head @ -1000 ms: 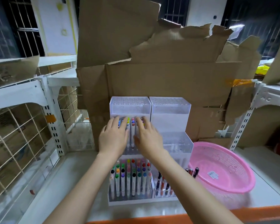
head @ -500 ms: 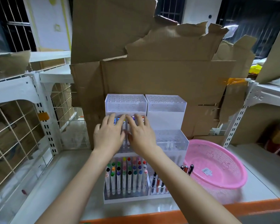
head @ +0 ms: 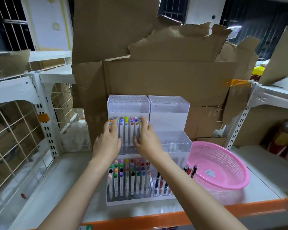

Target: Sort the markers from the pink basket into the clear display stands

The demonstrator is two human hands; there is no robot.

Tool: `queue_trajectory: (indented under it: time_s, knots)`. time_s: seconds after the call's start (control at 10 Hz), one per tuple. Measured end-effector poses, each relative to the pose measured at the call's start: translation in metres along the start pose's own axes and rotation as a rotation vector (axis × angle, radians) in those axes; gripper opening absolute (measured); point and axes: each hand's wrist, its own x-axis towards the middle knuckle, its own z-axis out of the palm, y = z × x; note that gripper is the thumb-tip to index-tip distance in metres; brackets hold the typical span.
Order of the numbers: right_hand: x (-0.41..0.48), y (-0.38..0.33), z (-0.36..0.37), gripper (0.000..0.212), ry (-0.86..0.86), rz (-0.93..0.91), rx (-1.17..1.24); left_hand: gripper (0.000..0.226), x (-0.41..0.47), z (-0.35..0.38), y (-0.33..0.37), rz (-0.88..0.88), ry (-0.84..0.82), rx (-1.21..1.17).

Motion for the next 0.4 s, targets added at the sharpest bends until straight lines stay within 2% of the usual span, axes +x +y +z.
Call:
queue_trajectory:
  time_s: [0.2, 0.3, 0.4]
  knots:
    - [0.0, -0.002, -0.008, 0.079, -0.048, 0.024, -0.025, 0.07, -0.001, -0.008, 0.0, -0.001, -0.019, 0.114]
    - [-0.005, 0.001, -0.015, 0.078, 0.018, -0.032, -0.067, 0.071, -0.003, -0.016, -0.002, 0.055, 0.032, 0.144]
    - [-0.018, 0.003, -0.024, 0.08, 0.025, -0.064, -0.2, 0.073, -0.007, -0.027, -0.003, 0.089, 0.013, 0.176]
